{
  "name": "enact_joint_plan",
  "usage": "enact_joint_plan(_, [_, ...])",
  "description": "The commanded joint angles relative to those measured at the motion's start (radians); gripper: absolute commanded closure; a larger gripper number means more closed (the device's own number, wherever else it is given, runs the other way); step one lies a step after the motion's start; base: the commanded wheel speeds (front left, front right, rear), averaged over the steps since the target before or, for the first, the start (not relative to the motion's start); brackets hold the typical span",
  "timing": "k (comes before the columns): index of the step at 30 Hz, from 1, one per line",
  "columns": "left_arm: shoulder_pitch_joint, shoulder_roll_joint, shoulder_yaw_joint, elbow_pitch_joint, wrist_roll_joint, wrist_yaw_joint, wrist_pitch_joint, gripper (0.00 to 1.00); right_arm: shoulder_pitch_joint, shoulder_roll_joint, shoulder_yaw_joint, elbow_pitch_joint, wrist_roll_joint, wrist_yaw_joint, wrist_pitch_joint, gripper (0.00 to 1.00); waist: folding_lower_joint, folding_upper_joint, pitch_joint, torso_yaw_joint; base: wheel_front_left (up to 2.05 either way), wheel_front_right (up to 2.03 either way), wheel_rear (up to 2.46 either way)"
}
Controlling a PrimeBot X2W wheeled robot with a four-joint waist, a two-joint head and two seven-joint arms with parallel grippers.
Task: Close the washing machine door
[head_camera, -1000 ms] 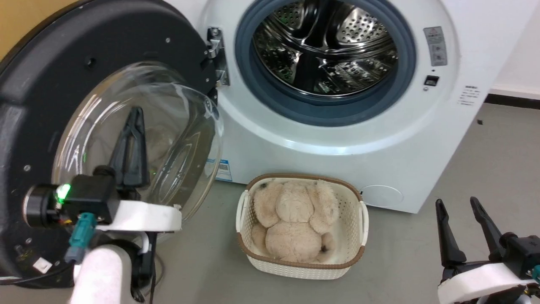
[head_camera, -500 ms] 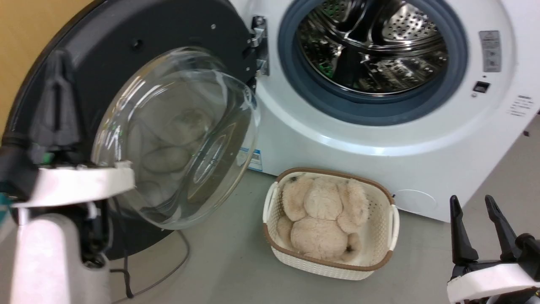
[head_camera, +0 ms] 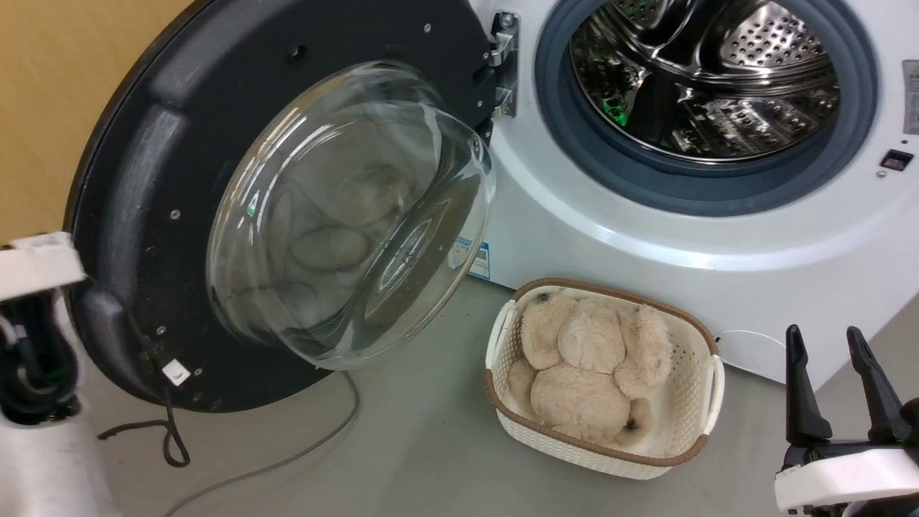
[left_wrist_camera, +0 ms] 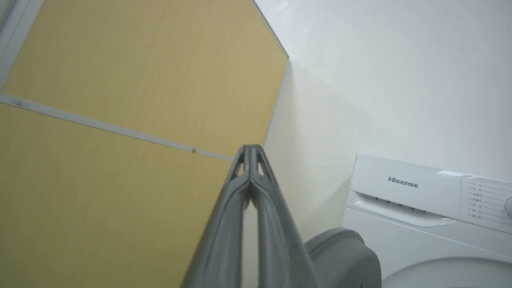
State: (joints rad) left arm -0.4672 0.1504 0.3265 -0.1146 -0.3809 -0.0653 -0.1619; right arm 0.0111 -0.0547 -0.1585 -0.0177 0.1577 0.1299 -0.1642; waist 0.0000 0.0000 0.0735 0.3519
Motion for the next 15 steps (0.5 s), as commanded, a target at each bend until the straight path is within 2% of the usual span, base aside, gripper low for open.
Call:
enact_joint_plan(1, [-0.033, 0.016, 0.039, 0.034, -0.063, -0.009, 0.006, 1.00, -0.020, 0.003, -0.009, -0.008, 0.009, 0.001, -0.012, 0.00, 0.0000, 0.0000, 0.007, 0.013, 0.00, 0.00, 0.00])
enact_joint_plan(11, [-0.095, 0.052, 0.181, 0.253, -0.369, -0.027, 0.108, 1.00, -0.024, 0.003, -0.031, -0.013, 0.013, 0.001, -0.033, 0.00, 0.0000, 0.0000, 0.036, 0.053, 0.00, 0.00, 0.00])
enact_joint_plan(15, [-0.106, 0.058, 0.213, 0.347, -0.517, -0.033, 0.215, 1.00, -0.027, 0.004, -0.036, -0.011, 0.012, 0.001, -0.041, 0.00, 0.0000, 0.0000, 0.049, 0.065, 0.00, 0.00, 0.00])
